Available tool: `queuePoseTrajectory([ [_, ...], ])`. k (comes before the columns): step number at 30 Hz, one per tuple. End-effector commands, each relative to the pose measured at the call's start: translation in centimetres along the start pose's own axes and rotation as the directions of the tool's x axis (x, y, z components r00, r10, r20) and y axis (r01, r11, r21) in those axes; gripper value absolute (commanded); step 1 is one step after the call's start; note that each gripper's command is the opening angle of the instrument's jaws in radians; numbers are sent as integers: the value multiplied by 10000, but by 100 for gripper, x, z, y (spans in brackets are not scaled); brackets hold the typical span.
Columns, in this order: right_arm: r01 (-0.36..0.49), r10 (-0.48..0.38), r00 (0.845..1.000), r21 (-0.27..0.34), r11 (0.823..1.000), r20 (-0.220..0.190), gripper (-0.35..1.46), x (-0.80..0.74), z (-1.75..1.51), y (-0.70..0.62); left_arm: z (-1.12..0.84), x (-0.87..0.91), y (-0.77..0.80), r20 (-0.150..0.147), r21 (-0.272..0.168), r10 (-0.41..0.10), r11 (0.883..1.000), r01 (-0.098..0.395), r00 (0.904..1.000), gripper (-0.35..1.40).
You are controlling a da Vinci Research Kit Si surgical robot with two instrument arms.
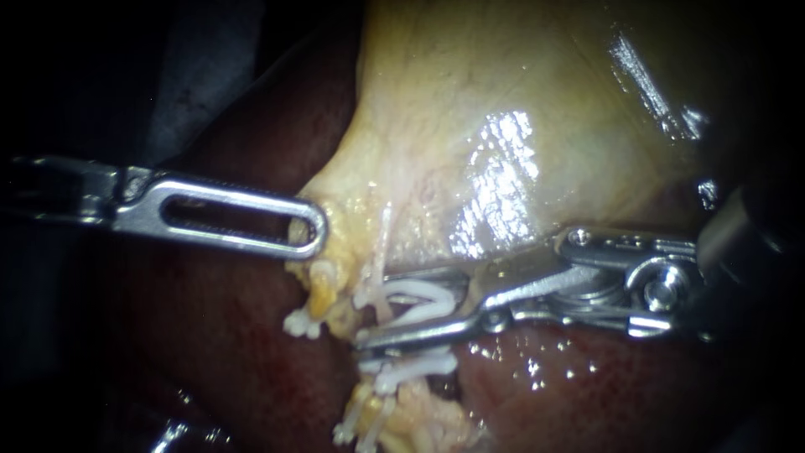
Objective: Clipping third clip right tube
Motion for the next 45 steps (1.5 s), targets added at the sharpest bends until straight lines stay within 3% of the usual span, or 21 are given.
queuePoseTrajectory([
  [1, 5, -5, 10000, -9, 10000, 0, 39, 0, -1, 1, 0, 0, 0, 1, -1, -2, 10000, 2, 10000, -35],
  [14, 13, -13, 10000, 13, 10000, 13, 26, -1, -8, 8, 0, 0, 0, 2, -2, -1, 10000, 1, 10000, -35],
  [20, 26, -28, 9999, -178, 9998, -116, -14, -4, -18, 12, 0, 0, 0, 2, -2, -1, 10000, 1, 10000, -35],
  [25, 23, -29, 9998, -308, 9995, -204, -31, -5, -24, 16, 0, 0, 0, 3, -3, -1, 10000, 1, 10000, -35],
  [45, 56, -62, 9998, -300, 9995, -188, -35, -10, -24, 17, 1, 0, 1, 4, -5, 1, 10000, -1, 10000, -35],
])
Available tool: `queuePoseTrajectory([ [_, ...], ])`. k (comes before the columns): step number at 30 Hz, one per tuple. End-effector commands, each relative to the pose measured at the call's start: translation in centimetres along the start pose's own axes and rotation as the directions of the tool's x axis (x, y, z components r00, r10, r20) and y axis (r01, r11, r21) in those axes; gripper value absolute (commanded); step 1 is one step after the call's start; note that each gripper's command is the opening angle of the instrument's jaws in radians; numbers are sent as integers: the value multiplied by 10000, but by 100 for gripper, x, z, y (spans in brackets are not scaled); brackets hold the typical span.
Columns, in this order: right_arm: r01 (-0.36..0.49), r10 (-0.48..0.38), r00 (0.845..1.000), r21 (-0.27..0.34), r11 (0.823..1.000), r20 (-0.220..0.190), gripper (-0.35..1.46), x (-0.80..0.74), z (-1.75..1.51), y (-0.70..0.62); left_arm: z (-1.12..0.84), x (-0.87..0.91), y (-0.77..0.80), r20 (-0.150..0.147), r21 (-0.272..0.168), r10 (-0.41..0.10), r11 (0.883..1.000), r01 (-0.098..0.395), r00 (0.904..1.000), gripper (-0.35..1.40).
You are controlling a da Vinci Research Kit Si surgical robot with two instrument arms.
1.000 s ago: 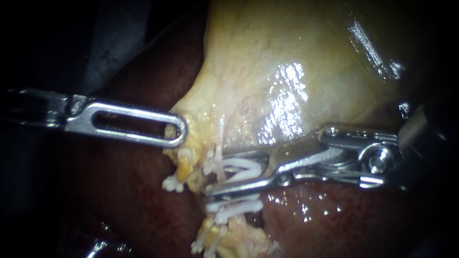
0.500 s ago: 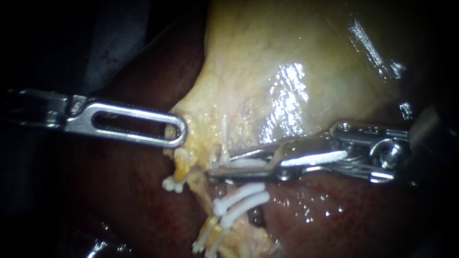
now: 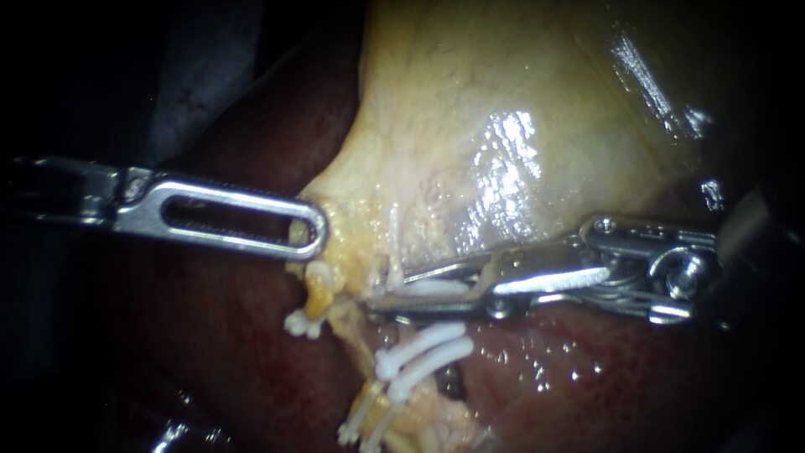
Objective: Clipping third clip right tube
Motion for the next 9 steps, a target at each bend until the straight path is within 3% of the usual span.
queuePoseTrajectory([
  [1, 3, -3, 10000, 7, 10000, 3, -35, 0, 0, 0, 0, 0, 0, 2, -1, 1, 10000, -1, 10000, -35],
  [9, 5, -5, 10000, 8, 10000, 4, -35, -1, 0, 0, 1, 0, 0, 6, -5, 0, 10000, 0, 10000, -35],
])
